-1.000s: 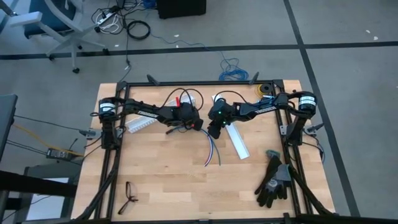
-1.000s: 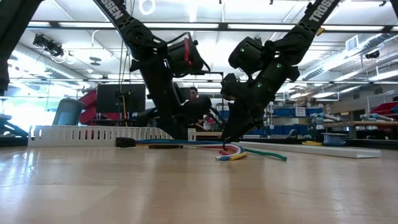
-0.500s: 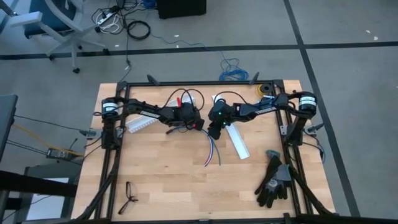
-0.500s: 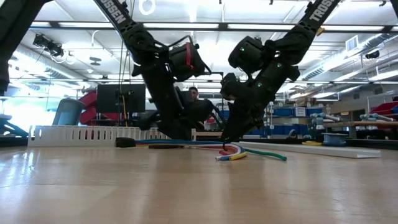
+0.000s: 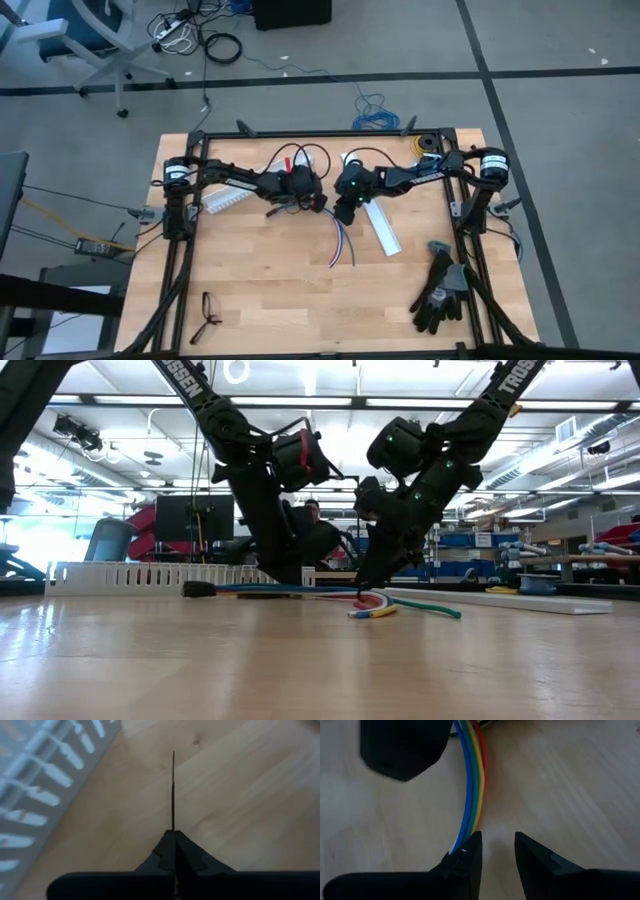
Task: Ziptie cables
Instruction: Wrap the cable wires with the black zip tie
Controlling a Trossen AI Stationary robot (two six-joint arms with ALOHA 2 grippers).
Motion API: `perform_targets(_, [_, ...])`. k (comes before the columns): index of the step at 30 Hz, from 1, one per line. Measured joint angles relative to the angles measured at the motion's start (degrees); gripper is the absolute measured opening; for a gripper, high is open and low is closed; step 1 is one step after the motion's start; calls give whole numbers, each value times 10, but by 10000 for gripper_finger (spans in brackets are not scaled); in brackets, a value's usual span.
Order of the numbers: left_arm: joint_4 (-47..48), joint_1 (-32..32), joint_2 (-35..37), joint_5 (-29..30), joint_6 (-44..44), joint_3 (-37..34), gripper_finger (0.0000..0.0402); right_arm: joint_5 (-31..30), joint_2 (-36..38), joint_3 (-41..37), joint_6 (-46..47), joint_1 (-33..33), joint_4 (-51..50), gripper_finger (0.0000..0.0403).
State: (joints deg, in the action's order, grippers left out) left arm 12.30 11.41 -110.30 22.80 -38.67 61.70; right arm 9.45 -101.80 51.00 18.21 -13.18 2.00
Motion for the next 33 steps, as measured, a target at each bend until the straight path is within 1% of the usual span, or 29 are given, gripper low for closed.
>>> perform_targets(5, [34, -6, 37, 24, 28, -4, 2, 2, 0, 0, -16, 10, 1, 103])
perform_targets(14, [64, -27, 97, 94, 63, -2, 1, 13, 0, 0, -34, 26, 58, 103])
perform_targets(22, [104, -42, 162, 156, 86, -2, 0, 28, 0, 0, -39, 27, 62, 103])
perform_targets(26, [145, -51, 191, 163, 101, -2, 0, 44, 0, 0, -49, 27, 71, 103])
perform_targets(28, [148, -65, 204, 157, 110, -5, 0, 60, 0, 0, -52, 27, 83, 103])
perform_targets(33, [67, -97, 241, 101, 129, -73, 0, 89, 0, 7, -66, 27, 101, 103])
